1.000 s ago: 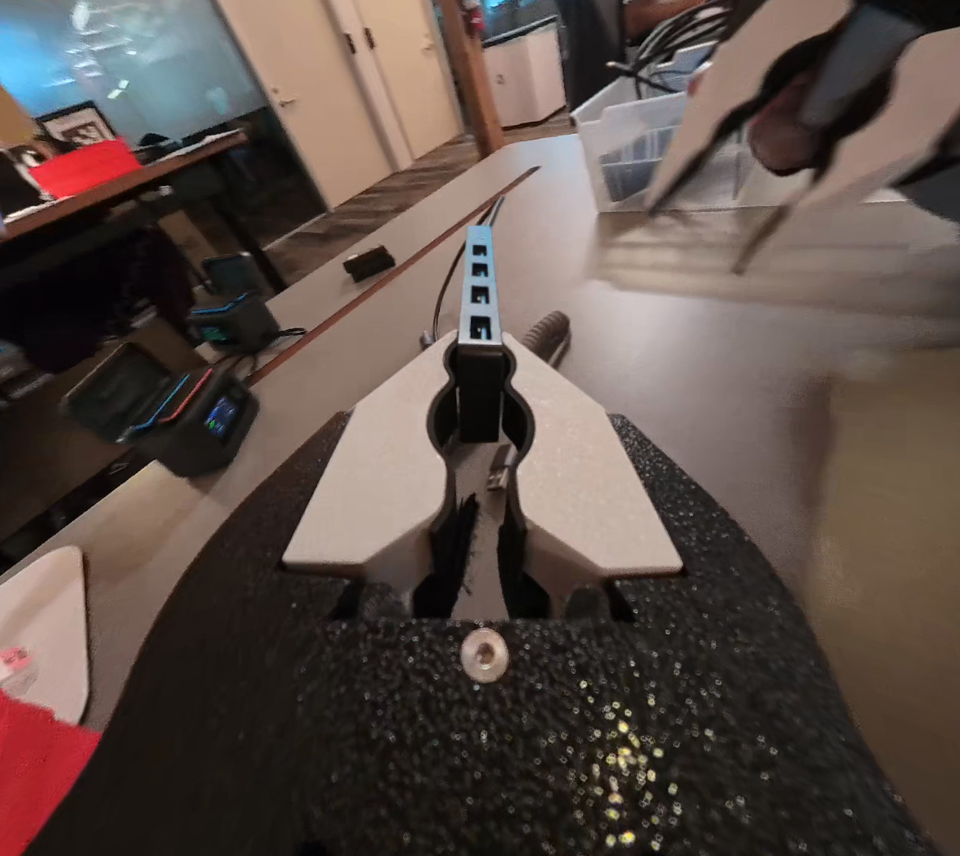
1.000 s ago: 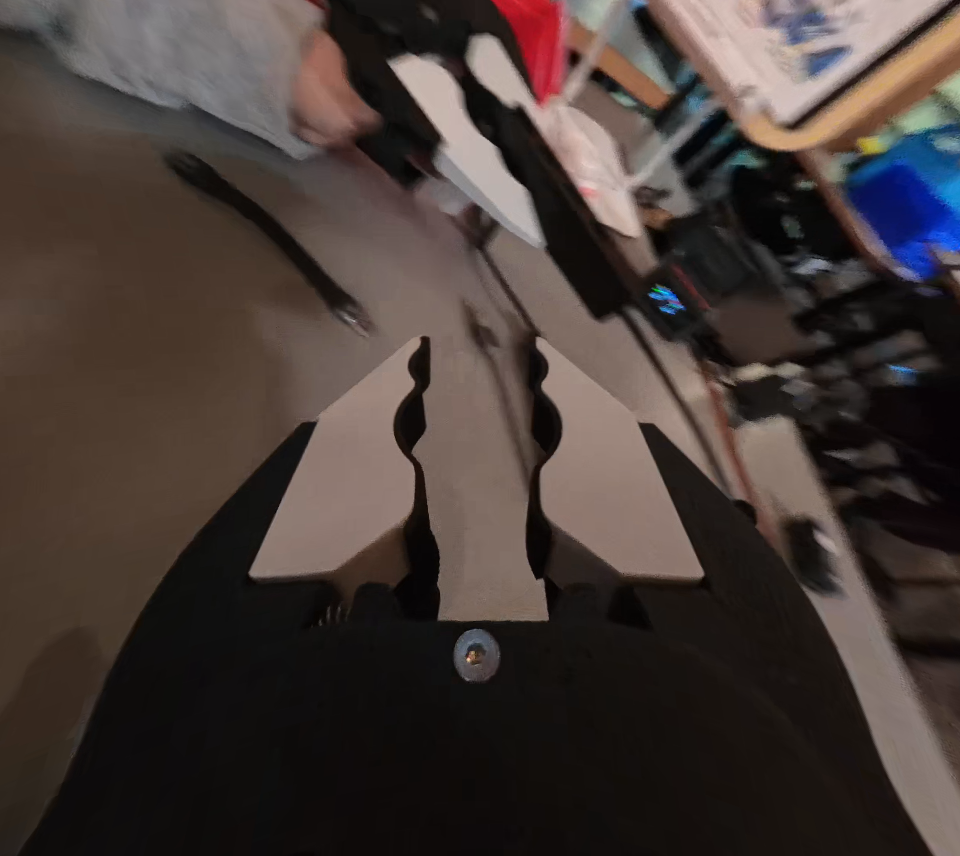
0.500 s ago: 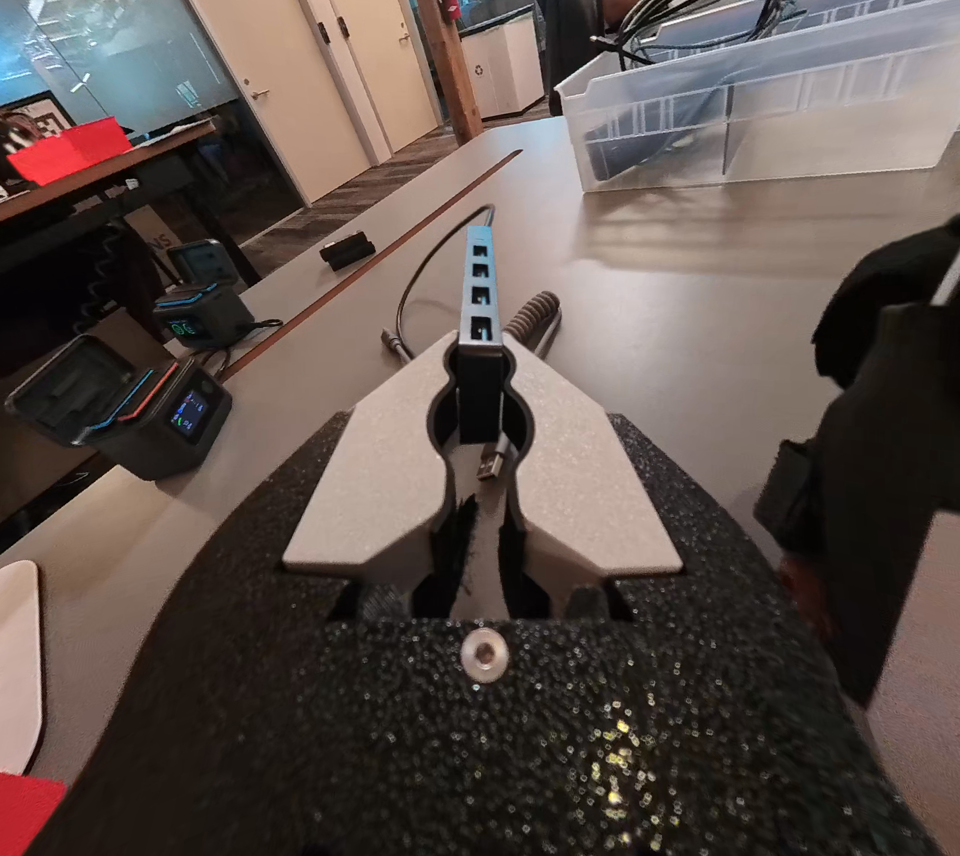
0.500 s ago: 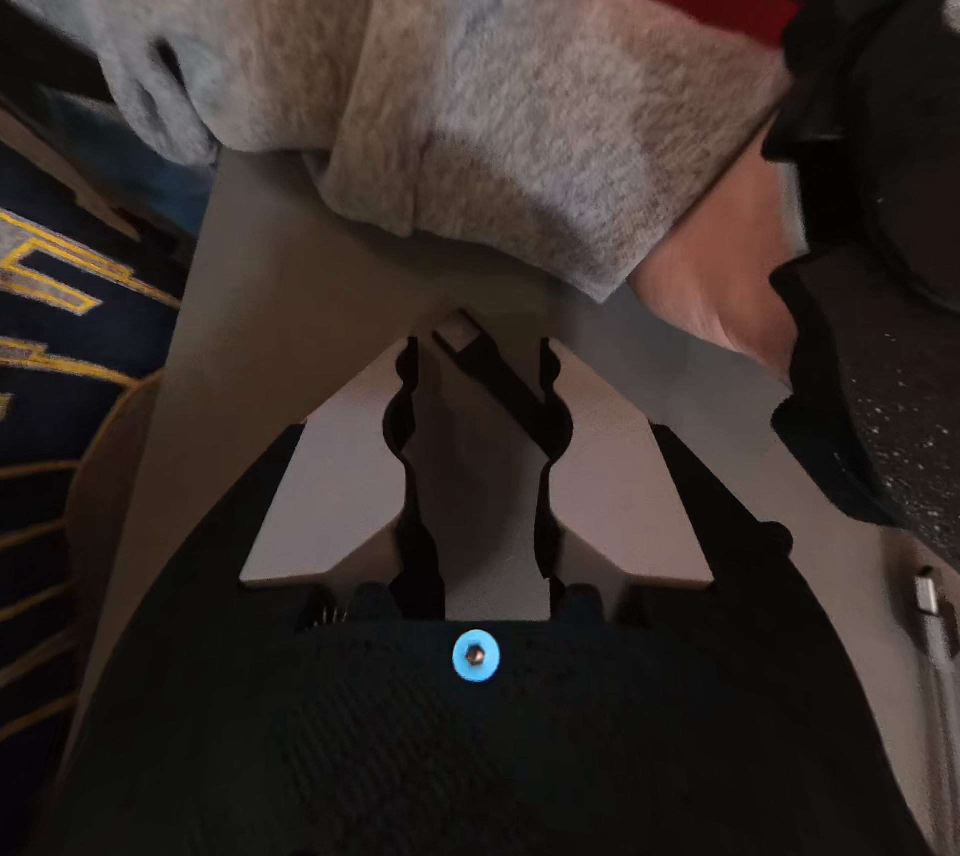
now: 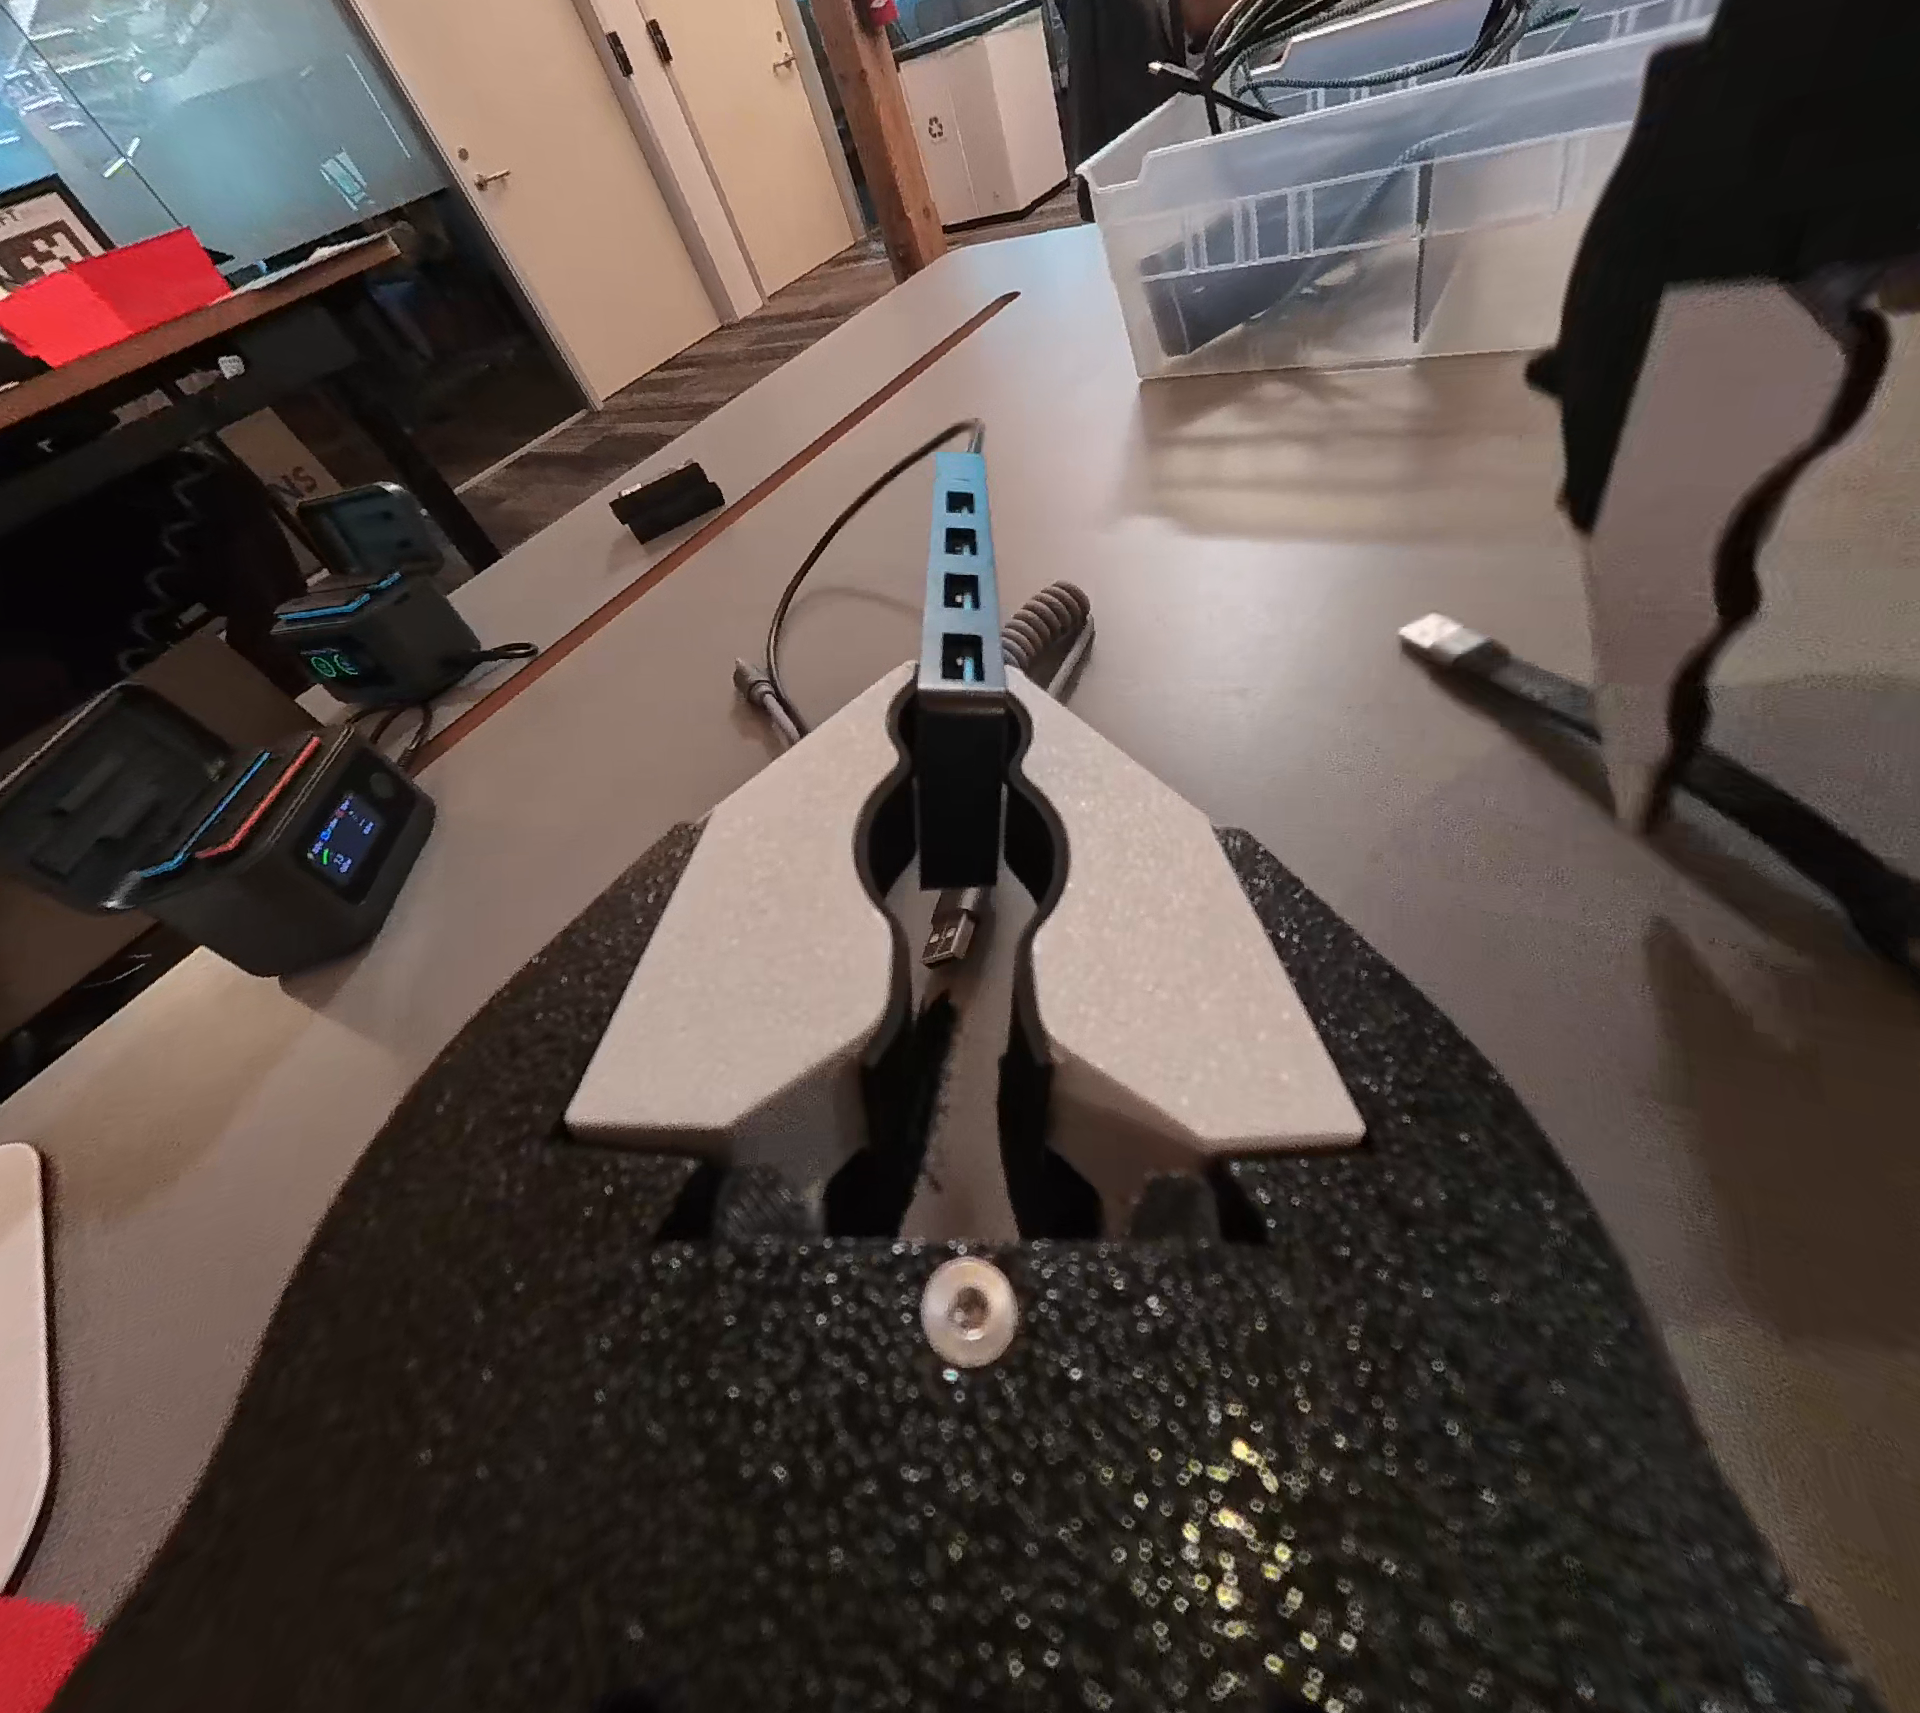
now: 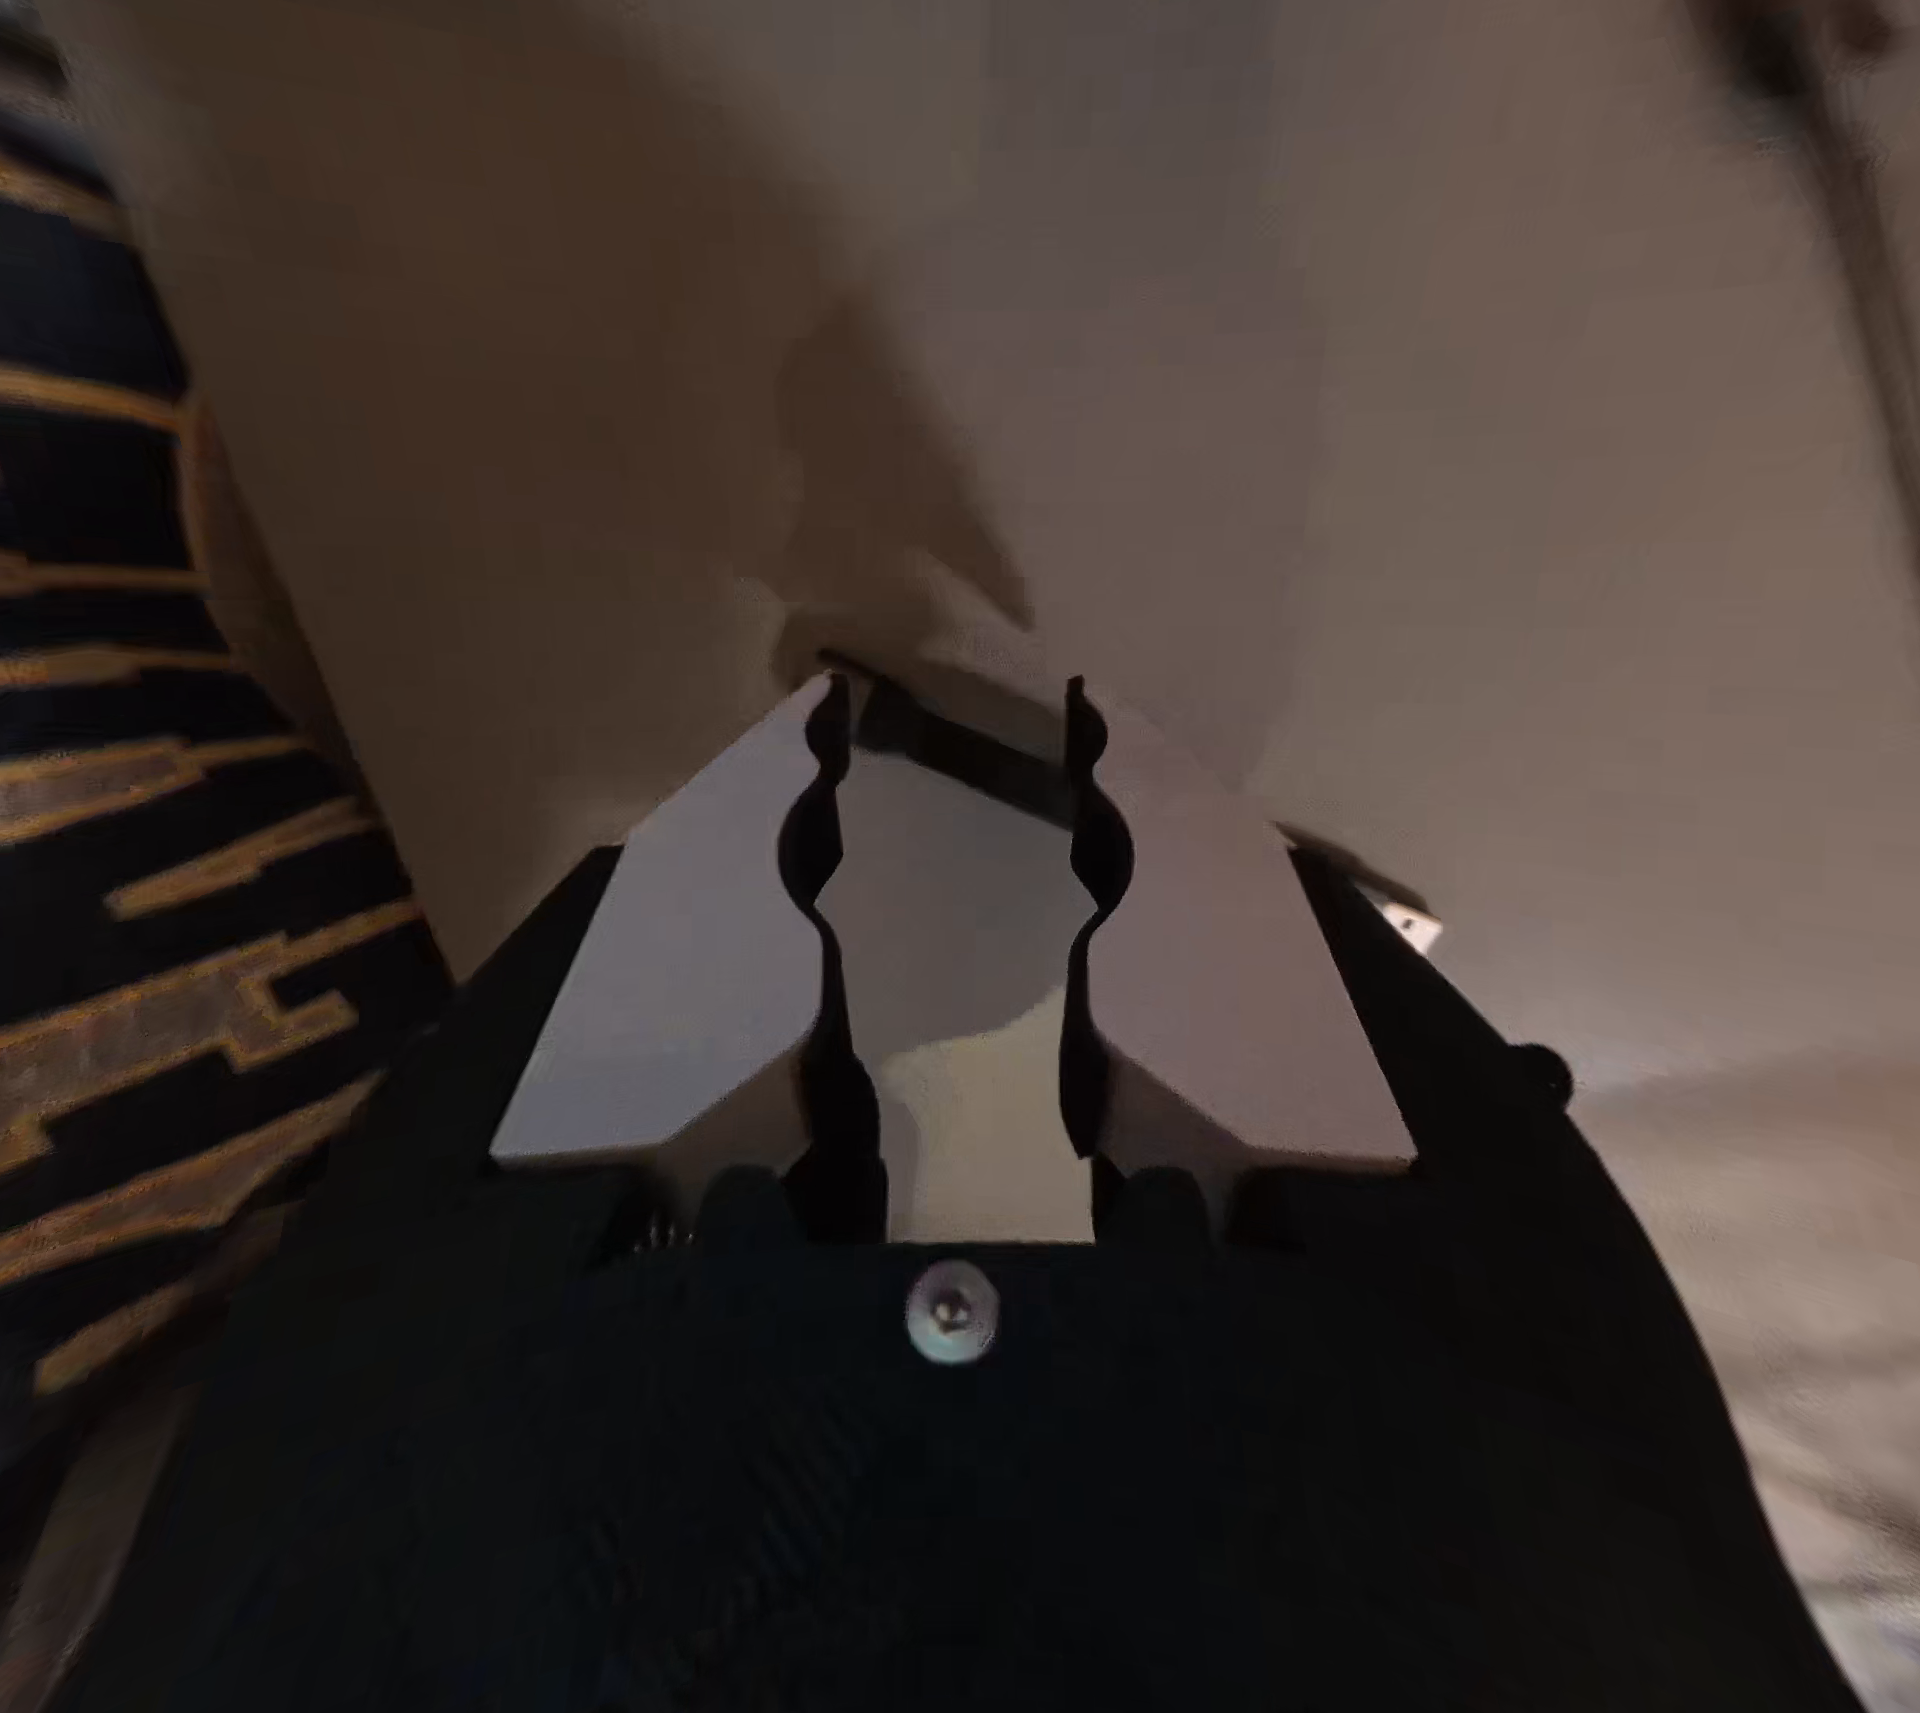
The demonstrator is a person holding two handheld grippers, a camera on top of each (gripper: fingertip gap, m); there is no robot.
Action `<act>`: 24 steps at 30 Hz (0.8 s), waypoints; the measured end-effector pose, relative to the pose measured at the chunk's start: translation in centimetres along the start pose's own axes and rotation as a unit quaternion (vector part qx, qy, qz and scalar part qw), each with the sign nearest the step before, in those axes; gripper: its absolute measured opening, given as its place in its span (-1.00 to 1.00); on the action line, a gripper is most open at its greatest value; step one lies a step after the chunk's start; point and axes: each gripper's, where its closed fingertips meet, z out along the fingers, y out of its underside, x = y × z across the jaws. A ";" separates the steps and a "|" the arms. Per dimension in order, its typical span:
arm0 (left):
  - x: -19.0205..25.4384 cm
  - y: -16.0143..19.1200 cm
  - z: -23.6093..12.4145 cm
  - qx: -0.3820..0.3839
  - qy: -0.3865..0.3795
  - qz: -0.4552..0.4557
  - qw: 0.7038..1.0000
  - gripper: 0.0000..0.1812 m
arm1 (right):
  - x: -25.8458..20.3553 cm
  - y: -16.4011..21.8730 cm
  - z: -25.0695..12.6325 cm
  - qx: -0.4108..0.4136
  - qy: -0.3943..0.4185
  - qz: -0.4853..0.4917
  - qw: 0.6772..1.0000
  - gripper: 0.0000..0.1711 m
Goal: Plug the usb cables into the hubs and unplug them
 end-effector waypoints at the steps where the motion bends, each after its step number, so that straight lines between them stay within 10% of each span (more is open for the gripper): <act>1: 0.0 0.0 0.0 0.000 -0.001 0.001 1.000 -0.92 | 0.9 0.0 -0.6 0.025 0.024 0.034 0.999 -0.55; 11: 0.9 0.2 0.3 -0.007 0.013 0.018 1.000 -0.91 | 5.3 5.0 -3.9 0.149 0.198 0.315 0.916 -0.50; 24: 2.8 0.1 0.6 -0.021 0.023 0.094 0.995 -0.92 | 6.6 3.6 -1.7 0.171 0.129 0.361 0.908 -0.36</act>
